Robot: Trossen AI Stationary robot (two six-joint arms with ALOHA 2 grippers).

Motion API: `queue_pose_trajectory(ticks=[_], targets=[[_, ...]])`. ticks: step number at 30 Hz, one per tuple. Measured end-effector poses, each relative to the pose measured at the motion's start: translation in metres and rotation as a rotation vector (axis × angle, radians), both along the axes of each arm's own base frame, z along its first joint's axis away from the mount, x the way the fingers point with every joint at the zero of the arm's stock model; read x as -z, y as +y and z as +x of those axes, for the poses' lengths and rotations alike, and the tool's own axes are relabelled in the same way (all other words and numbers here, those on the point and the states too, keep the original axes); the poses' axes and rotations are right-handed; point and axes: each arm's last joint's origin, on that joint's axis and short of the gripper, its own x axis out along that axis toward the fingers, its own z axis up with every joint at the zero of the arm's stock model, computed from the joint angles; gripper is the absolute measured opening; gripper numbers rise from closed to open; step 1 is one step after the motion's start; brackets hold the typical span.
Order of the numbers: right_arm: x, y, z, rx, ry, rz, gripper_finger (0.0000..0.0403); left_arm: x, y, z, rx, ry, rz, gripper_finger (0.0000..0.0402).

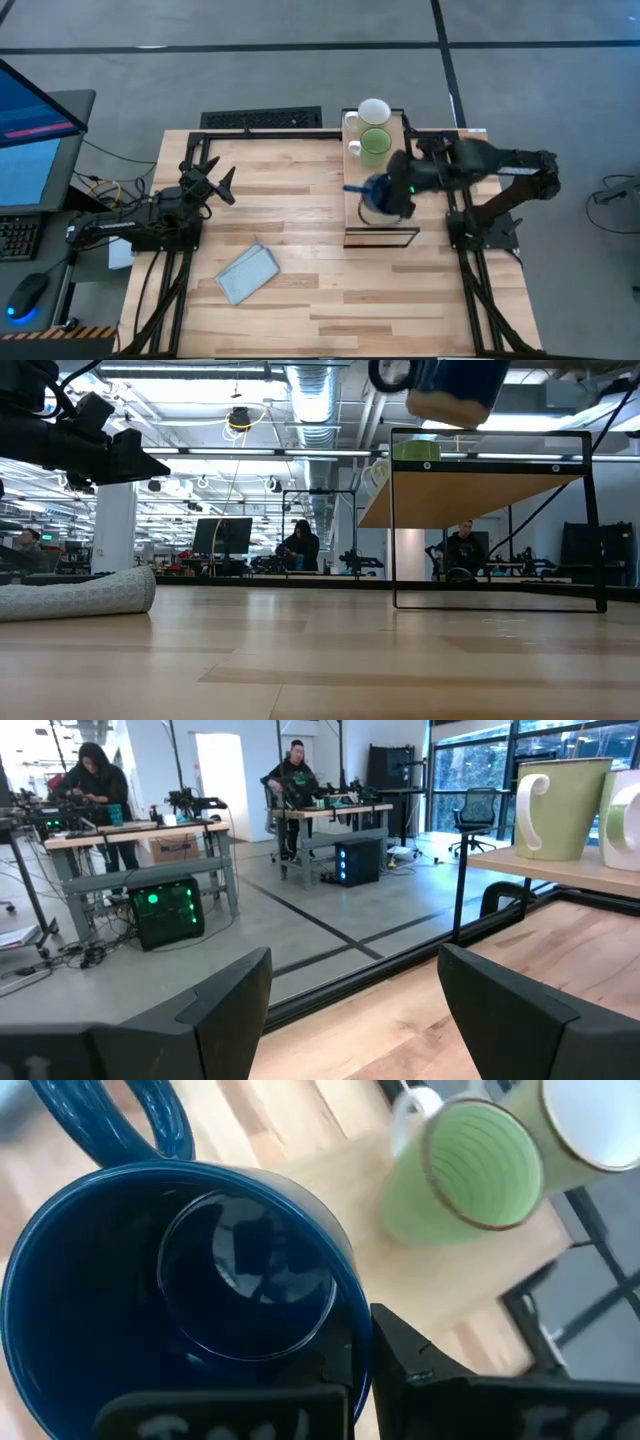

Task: Stack small to large cups/mugs on shelf
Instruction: Put the blue mug on the shelf

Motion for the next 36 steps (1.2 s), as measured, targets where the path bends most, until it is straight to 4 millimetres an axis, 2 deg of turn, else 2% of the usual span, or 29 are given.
queue_pose_trajectory(ticks=[6,15,23,31,36], targets=[[0.002,-0.034,0.002,-0.018,0.077,0.041,0.0026,0.000,0.000,0.000,0.000,0.000,0.000,0.0277],[0.012,-0.061,0.002,-0.120,0.160,0.075,0.0026,0.000,0.000,0.000,0.000,0.000,0.000,0.0277],[0.019,-0.070,0.010,-0.277,0.146,0.099,0.0026,0.000,0.000,0.000,0.001,-0.038,-0.026,0.0277],[0.042,-0.075,0.014,-0.324,0.215,0.094,0.0026,0.000,0.000,0.000,0.001,-0.038,-0.026,0.0277],[0.045,-0.079,0.020,-0.378,0.177,0.081,0.0026,0.000,0.000,0.000,0.000,-0.039,-0.026,0.0277]])
